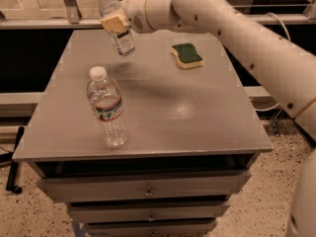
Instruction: Knock blue plastic bottle over
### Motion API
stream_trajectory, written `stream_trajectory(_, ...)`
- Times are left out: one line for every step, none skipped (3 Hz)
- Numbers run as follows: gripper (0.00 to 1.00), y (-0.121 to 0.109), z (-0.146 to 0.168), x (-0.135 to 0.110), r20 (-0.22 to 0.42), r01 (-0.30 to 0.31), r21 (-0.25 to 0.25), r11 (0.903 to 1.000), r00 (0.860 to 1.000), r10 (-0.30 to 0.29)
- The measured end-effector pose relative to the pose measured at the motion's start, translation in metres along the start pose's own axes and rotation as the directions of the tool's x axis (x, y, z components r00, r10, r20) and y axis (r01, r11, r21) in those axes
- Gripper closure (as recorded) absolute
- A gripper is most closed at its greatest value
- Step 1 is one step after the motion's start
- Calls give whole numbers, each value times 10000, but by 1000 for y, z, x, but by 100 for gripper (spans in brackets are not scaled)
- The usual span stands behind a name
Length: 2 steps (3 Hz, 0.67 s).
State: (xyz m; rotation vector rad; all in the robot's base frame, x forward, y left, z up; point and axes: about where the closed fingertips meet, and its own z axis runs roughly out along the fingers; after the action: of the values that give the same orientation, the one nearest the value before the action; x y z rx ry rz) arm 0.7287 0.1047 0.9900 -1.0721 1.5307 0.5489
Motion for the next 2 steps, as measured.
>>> stream_trajectory(100,-14,-76,-6,-1074,168,250,9995,9941,-141)
stream_trajectory(100,-4,-113,14,-2219,-239,-828,9963,9750,50)
